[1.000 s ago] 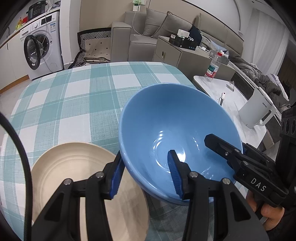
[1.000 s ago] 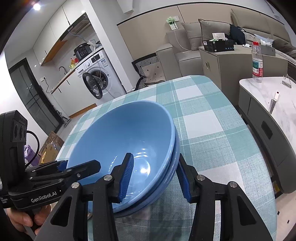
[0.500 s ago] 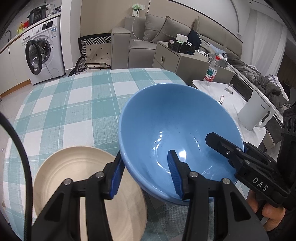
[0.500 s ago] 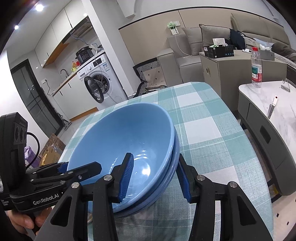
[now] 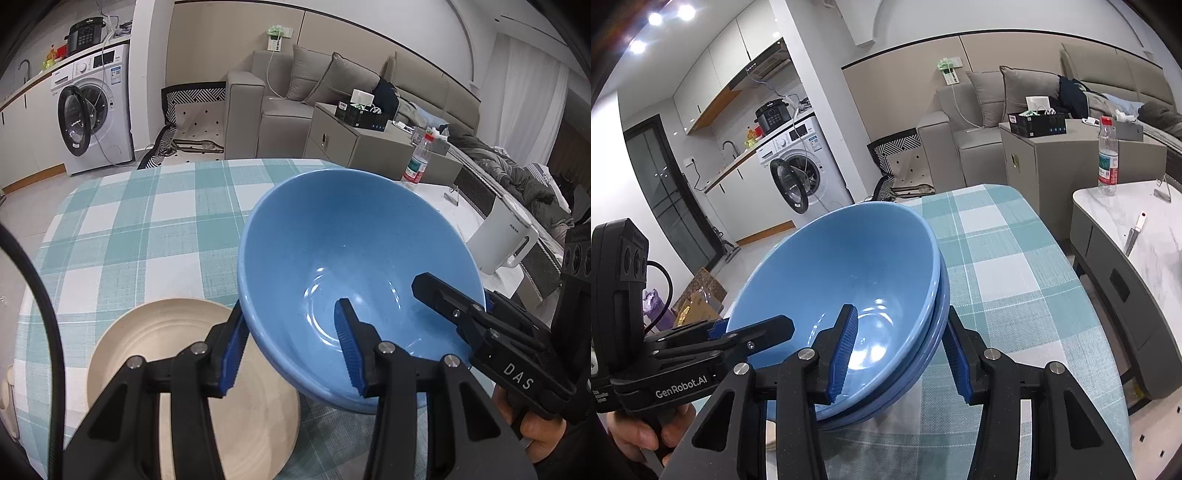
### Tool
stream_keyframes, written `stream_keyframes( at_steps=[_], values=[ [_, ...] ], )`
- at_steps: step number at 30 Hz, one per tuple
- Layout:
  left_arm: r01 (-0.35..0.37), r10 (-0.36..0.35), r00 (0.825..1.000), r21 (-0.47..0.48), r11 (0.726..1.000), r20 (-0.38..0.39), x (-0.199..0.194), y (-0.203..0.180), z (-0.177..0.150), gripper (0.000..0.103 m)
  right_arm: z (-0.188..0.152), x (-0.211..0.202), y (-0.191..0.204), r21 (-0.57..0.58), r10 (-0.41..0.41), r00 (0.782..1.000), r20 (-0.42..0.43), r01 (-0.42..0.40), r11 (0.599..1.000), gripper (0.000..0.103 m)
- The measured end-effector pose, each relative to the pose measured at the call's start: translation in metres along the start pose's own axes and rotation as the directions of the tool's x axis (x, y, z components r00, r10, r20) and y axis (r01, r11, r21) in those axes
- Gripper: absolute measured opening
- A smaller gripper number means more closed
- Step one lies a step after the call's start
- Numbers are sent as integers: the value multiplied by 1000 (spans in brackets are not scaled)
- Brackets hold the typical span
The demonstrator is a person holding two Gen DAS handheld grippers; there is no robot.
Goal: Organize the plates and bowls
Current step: 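Lift the blue bowl stack with both grippers and carry it toward the cream plates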
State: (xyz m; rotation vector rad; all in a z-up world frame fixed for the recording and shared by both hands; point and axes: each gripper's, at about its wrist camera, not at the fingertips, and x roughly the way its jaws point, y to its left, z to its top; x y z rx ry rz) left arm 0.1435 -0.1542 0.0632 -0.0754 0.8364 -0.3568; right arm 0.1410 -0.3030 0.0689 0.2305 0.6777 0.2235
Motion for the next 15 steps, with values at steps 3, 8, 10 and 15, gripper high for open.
stream_keyframes(
  at_steps=[3, 8, 10, 15],
  values=[
    [5, -5, 1000, -3, 1000, 12, -7, 5, -1, 46, 0, -6, 10, -19, -9, 1000, 8, 10, 1000, 48],
    [-7, 7, 999, -17, 1000, 31, -18, 14, -3, 46, -3, -11, 30, -54, -18, 1000, 13, 19, 998, 48],
    [-11, 12, 999, -19, 1000, 43, -23, 17, -4, 46, -4, -13, 35, -59, -14, 1000, 17, 14, 998, 48],
    [-21, 22, 998, -21, 1000, 64, -36, 24, -6, 46, -2, -18, 47, -71, 1, 1000, 25, 1, 997, 48]
  ],
)
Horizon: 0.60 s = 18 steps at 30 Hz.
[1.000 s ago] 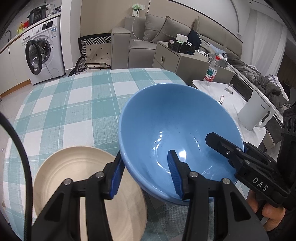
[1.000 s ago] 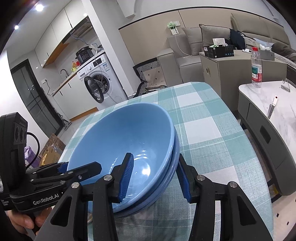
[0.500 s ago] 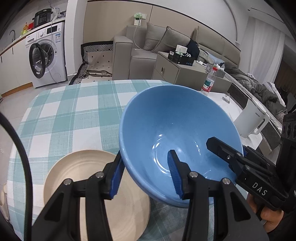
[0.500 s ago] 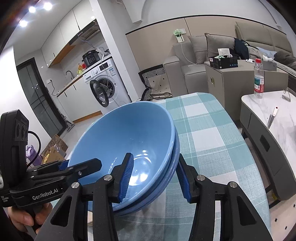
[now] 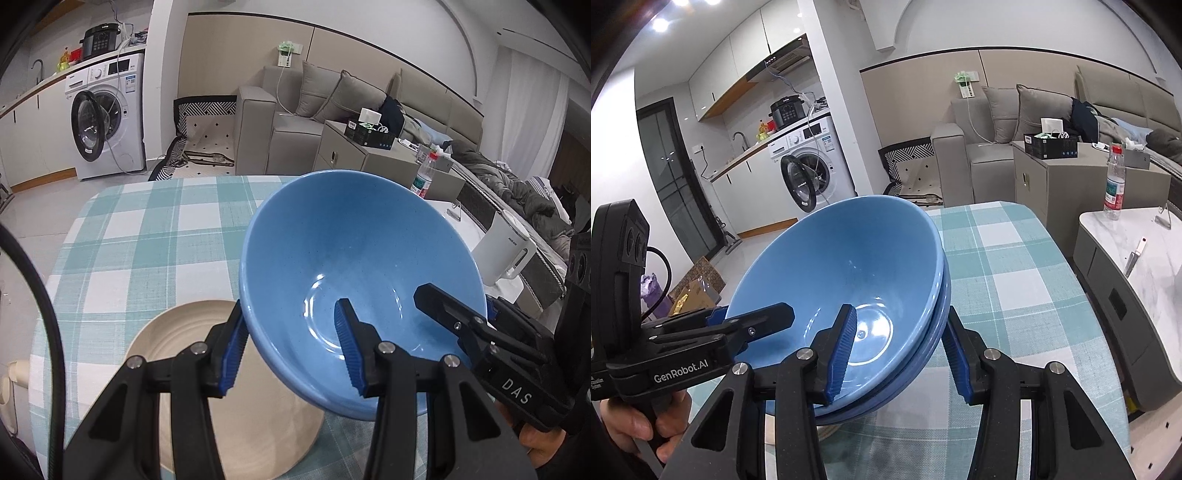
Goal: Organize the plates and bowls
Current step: 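Lift the blue bowl stack with both grippers and carry it toward the cream plates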
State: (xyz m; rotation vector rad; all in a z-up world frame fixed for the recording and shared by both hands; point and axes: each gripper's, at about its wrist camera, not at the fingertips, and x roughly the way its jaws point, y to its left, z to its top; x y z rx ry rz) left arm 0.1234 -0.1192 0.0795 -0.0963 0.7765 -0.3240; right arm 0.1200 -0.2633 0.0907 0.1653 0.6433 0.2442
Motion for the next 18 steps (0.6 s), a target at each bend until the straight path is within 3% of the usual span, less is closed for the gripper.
stream_keyframes(
  at_steps=[18],
  values=[
    [-66, 69, 996, -50, 997, 48, -35, 55, -11, 46, 7, 11, 69, -73, 61, 998, -10, -61, 995, 48]
  ],
)
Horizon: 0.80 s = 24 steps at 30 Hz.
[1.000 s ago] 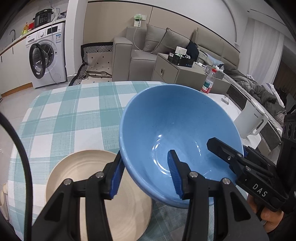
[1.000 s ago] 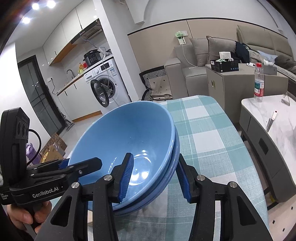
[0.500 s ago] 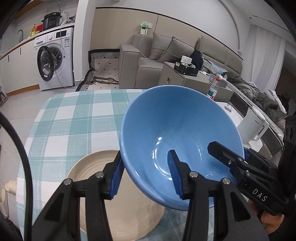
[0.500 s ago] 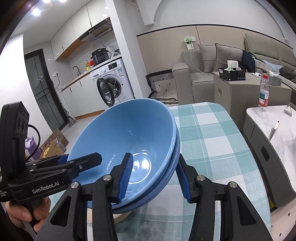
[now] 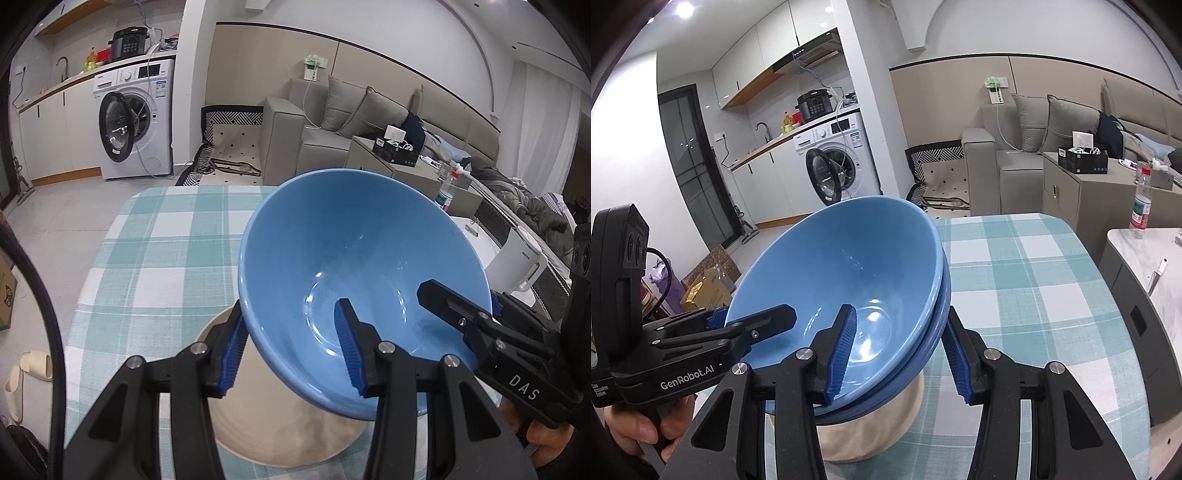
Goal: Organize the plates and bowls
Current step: 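Lift the blue bowl stack with both grippers and carry it toward the cream plates, then lower the bowl stack onto the cream plate stack and open both grippers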
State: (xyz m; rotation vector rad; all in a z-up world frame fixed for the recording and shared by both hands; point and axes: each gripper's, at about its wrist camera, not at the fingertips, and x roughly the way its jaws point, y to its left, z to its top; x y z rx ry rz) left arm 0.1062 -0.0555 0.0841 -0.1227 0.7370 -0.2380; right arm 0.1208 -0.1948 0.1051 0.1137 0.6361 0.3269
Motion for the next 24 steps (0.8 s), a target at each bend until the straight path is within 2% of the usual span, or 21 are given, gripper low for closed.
stream_keyframes(
  at_steps=[12, 24],
  values=[
    [-52, 52, 999, -36, 998, 1, -3, 32, -8, 46, -3, 27, 35, -46, 25, 999, -42, -27, 999, 48],
    [-73, 71, 997, -62, 995, -27, 10, 51, -15, 46, -8, 52, 49, -58, 28, 996, -84, -33, 998, 48]
  ],
)
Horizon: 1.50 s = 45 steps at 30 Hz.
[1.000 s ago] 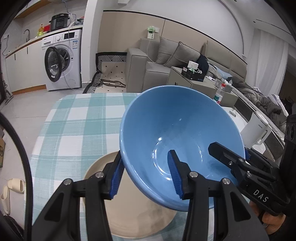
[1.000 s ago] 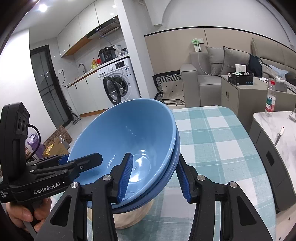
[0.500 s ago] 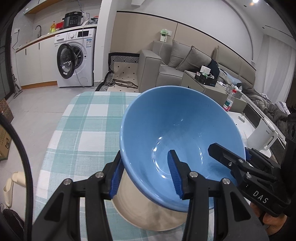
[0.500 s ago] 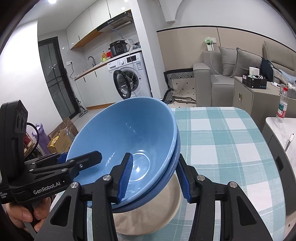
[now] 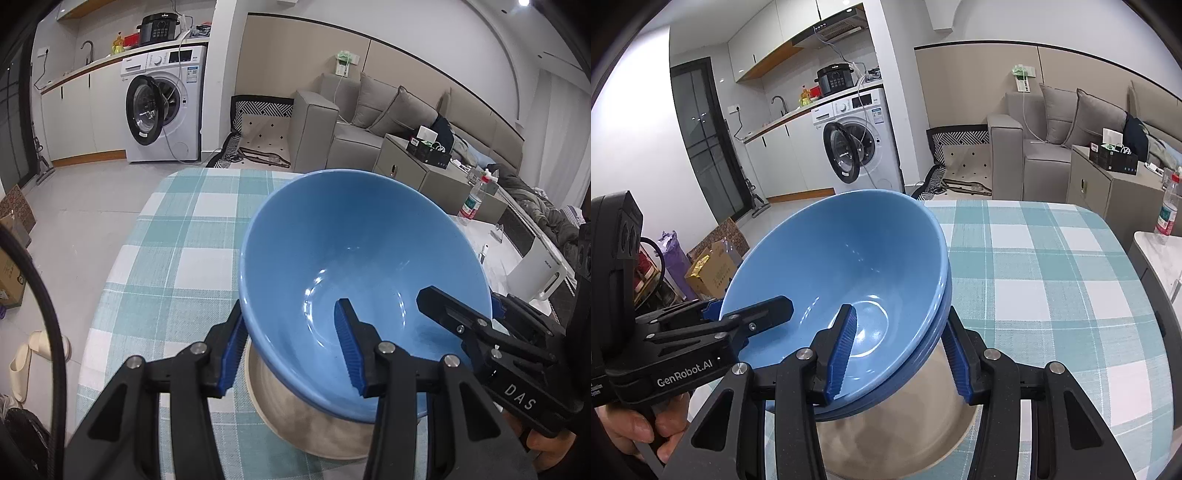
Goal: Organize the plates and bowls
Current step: 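Lower the bowl stack onto the cream plate stack and open both grippers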
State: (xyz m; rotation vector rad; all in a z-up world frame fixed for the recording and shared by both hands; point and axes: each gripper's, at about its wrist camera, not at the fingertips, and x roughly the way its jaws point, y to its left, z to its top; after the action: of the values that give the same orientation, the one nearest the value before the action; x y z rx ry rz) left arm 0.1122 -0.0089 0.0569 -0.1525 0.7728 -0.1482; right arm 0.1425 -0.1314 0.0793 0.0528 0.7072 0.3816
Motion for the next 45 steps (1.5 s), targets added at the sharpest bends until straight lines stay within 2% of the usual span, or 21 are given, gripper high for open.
stream_keyframes(
  at_steps=[25, 45],
  values=[
    [-20, 19, 996, -4, 1000, -84, 35, 4, -8, 46, -14, 32, -14, 49, 0, 996, -84, 4, 999, 48],
    [-27, 27, 995, 2, 1000, -92, 43, 2, -7, 46, -12, 32, -16, 58, -8, 997, -80, 13, 998, 48]
  ],
)
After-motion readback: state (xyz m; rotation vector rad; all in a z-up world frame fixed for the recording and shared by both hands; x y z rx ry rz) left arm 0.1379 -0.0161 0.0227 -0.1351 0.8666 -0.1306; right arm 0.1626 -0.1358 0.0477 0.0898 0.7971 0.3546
